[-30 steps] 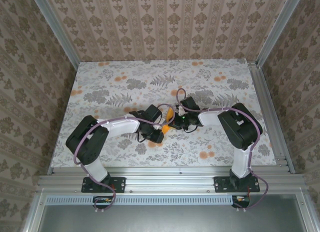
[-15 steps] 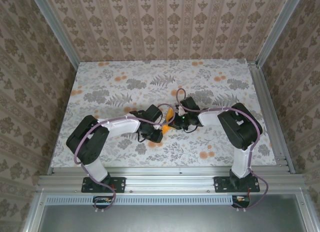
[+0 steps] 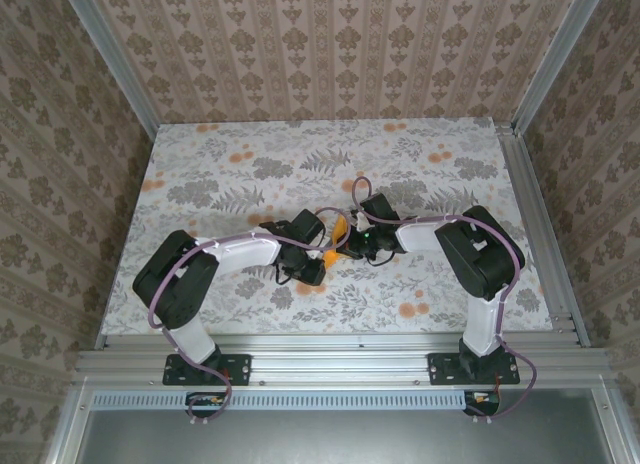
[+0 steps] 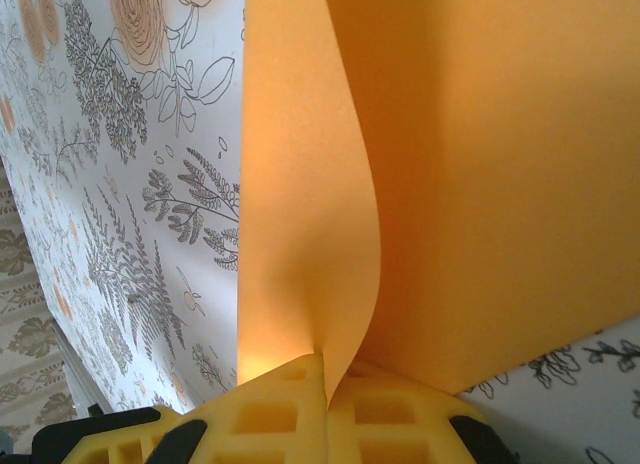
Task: Fold a paper plane with a square sheet of paper (pick it up from the middle)
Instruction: Fold the wing for the fifth time at the center of the table.
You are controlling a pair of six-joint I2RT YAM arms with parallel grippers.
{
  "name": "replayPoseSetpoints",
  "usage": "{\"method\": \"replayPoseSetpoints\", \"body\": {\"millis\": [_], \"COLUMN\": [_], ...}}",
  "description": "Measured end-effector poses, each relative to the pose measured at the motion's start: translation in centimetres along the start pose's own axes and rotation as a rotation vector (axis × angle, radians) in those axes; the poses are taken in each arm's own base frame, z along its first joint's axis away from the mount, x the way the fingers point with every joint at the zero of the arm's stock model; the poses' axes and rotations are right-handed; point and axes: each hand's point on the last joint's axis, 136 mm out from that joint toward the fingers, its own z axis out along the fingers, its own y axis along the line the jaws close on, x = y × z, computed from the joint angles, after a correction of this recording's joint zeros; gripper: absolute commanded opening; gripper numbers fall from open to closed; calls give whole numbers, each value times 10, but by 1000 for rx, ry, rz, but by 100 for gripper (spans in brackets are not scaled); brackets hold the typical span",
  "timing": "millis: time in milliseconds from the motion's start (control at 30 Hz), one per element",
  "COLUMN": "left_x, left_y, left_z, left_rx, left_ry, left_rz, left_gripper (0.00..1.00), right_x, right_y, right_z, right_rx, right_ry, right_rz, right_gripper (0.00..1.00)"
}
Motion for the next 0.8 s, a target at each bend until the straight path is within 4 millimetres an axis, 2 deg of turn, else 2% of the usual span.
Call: {"method": "replayPoseSetpoints", "body": {"millis": [167, 467, 800], "left_x": [-1, -7, -18], "left_y": [-6, -16, -10], "left_z": [-4, -18, -26], "left_rx": [30, 73, 15], "left_ry": [-5, -41, -63], "left_rz": [-2, -1, 0], "left_gripper": [31, 28, 32], "right_x": [0, 1, 1], "right_y": [0, 3, 5], "right_z": [0, 3, 5], "right_rx": [0, -2, -3], "right_ry": [0, 1, 4], "right_rz": [-1, -10, -13], "right_gripper": [0, 0, 0]}}
